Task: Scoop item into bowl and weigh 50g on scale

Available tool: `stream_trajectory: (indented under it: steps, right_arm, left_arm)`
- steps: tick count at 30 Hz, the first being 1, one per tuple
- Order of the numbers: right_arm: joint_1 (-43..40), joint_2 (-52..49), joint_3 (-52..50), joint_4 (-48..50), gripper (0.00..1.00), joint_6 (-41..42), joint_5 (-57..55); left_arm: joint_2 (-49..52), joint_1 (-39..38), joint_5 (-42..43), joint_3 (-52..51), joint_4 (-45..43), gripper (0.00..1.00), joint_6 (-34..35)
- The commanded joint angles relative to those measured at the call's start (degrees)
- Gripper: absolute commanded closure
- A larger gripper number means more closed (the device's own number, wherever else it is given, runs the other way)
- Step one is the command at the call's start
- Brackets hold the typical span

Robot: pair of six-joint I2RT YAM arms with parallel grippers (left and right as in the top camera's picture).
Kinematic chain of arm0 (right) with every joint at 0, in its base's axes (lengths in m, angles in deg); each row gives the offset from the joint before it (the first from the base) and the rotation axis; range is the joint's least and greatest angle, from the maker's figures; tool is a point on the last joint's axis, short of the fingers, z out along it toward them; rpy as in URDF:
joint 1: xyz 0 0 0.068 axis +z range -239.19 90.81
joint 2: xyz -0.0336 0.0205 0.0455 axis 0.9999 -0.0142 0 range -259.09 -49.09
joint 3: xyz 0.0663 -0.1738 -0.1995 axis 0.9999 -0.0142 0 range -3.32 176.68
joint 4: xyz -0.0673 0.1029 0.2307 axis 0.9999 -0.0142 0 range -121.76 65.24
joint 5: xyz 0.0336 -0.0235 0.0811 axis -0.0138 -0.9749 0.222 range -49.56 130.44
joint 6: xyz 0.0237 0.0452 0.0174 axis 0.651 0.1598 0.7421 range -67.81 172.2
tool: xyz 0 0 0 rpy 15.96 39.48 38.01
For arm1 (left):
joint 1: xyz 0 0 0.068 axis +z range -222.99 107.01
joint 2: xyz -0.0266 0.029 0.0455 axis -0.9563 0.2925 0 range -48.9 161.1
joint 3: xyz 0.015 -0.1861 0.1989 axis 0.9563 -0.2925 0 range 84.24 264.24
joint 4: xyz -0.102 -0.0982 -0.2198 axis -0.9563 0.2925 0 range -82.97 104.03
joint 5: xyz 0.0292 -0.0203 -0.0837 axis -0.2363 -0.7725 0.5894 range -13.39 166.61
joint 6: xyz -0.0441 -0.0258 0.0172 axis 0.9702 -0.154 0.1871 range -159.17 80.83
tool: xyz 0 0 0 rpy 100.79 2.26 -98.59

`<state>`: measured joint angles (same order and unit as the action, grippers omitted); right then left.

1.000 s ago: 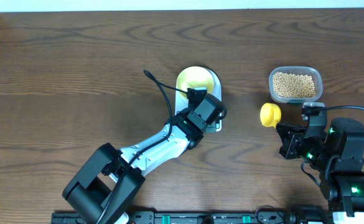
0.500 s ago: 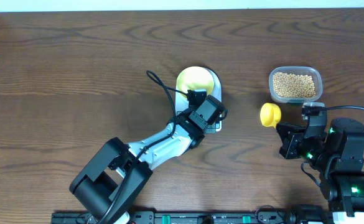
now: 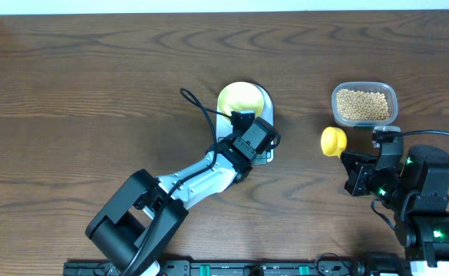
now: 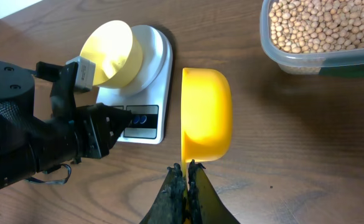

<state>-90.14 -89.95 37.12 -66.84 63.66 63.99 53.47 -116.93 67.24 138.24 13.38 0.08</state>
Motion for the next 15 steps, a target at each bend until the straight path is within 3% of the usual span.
stream_trajectory:
  steps: [1,15]
  right_arm:
    - [-0.1,0.2,0.9,0.3,0.99,-0.8,-0.1]
    - [-0.1,0.2,0.9,0.3,0.99,-0.8,-0.1]
  left_arm:
    - [0.7,0.2,-0.1,-0.1,0.7,0.93,1.4]
    - [1.8,0.2,3.9,-0.7,0.8,0.93,2.3]
